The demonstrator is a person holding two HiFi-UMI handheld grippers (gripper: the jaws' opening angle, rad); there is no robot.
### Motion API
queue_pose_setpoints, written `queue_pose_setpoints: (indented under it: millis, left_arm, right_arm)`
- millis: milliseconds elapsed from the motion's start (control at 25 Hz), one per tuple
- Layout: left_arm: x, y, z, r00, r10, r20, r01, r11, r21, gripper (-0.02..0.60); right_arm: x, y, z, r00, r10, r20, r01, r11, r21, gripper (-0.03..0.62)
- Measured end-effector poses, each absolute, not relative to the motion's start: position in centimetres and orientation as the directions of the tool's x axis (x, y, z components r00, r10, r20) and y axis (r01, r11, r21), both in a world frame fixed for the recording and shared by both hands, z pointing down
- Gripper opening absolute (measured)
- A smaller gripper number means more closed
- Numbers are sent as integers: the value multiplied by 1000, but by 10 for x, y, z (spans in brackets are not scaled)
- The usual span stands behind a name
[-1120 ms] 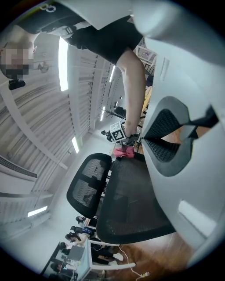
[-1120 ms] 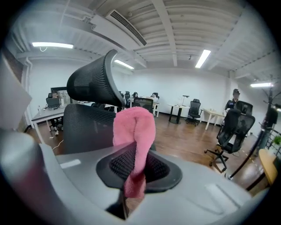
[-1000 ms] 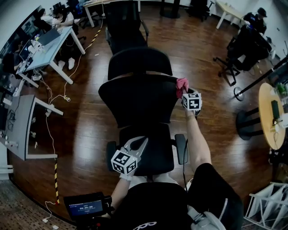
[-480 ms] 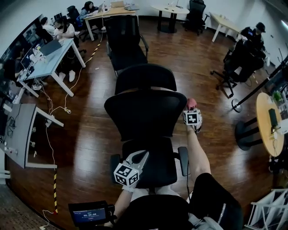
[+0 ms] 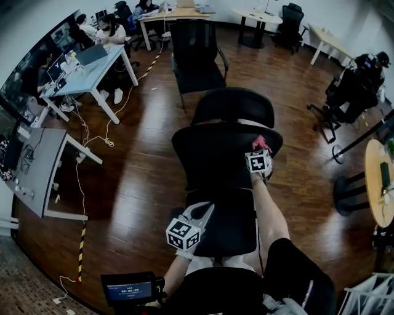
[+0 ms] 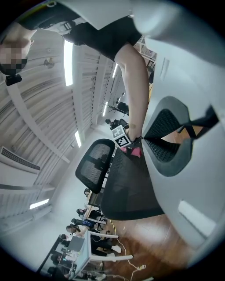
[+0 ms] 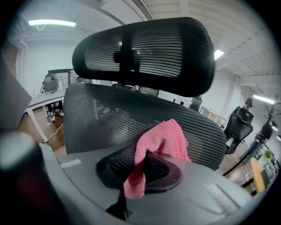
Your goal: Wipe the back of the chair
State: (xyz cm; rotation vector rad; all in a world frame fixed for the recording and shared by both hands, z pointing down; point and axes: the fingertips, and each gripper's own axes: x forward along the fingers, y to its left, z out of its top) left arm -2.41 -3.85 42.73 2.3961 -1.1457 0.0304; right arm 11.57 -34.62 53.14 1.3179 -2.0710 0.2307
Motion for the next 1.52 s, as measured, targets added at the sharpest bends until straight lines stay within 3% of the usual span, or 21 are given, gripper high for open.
queue_pose_setpoints:
  millis: [680, 960, 1280, 1360, 1520]
  left_arm:
    - [-101, -15, 445, 562, -784, 265, -794, -422, 437, -8]
    - [-133, 2, 452, 520, -811, 267, -813, -376, 444, -8]
    - [-132, 10, 459, 506, -812, 292, -823, -353, 446, -8]
    - [-131, 10, 458, 504, -812, 293, -826, -355, 438, -8]
    - [-126, 12, 460, 501, -810, 304, -831, -353, 430, -8]
  right_arm:
    - [-150, -291, 544, -531, -557, 638, -594, 782, 187, 40]
    - [-241, -258, 565, -674, -384, 631, -417, 903, 105, 40]
    - [-294, -195, 575, -749, -129, 650, -179, 984, -11, 40]
    - [-290, -202, 580, -748, -152, 647, -212, 977, -16, 40]
    - [-249, -244, 584, -722, -300, 624, -434, 898, -70, 40]
